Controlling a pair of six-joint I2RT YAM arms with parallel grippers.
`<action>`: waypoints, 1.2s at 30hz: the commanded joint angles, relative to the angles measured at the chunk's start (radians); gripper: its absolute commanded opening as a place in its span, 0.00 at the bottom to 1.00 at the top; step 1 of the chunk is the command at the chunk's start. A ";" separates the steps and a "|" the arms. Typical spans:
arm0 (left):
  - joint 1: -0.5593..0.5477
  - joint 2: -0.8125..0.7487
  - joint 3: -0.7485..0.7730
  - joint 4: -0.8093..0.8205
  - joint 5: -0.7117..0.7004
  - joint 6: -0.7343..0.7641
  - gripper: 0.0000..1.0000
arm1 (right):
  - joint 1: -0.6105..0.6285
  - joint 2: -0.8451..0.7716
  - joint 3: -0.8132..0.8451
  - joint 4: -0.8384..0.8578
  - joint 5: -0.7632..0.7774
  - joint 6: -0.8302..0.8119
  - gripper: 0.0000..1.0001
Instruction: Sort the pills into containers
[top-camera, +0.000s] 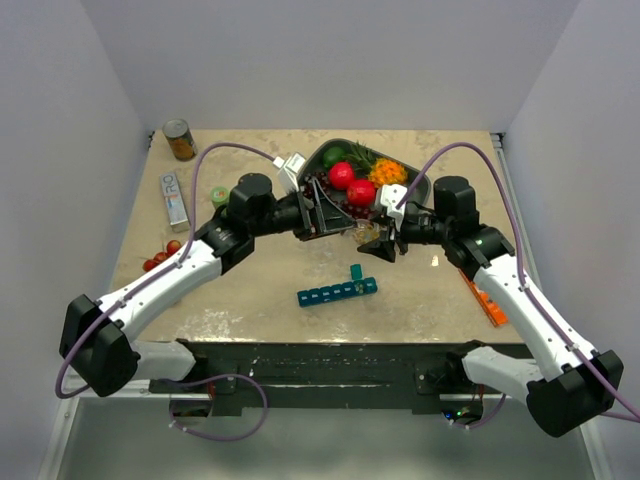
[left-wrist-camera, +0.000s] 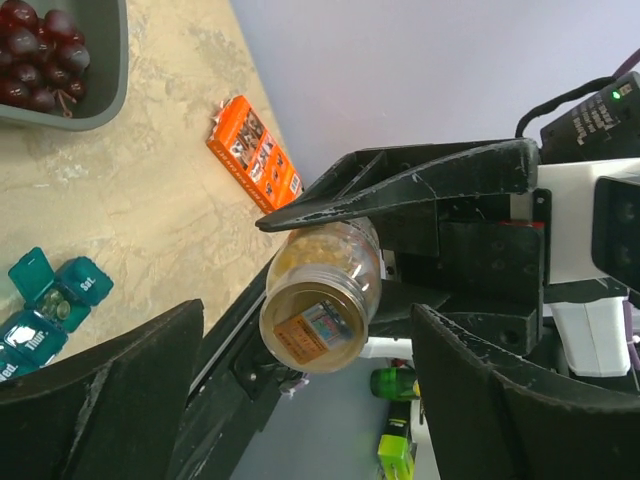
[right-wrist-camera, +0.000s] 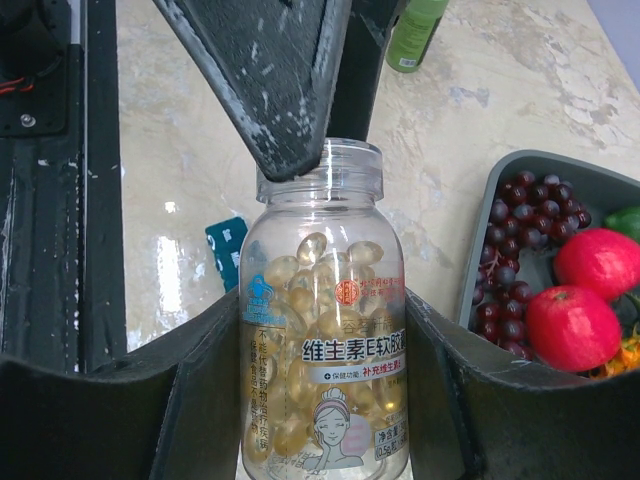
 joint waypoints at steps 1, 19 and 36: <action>-0.019 0.016 0.043 0.041 0.014 -0.012 0.86 | 0.002 -0.001 0.029 0.038 -0.015 0.007 0.00; -0.042 0.008 -0.012 0.119 0.276 0.392 0.09 | 0.002 -0.061 -0.160 0.315 -0.280 0.385 0.00; -0.021 -0.334 -0.161 0.166 -0.131 0.611 0.99 | -0.010 -0.104 -0.276 0.514 -0.319 0.595 0.00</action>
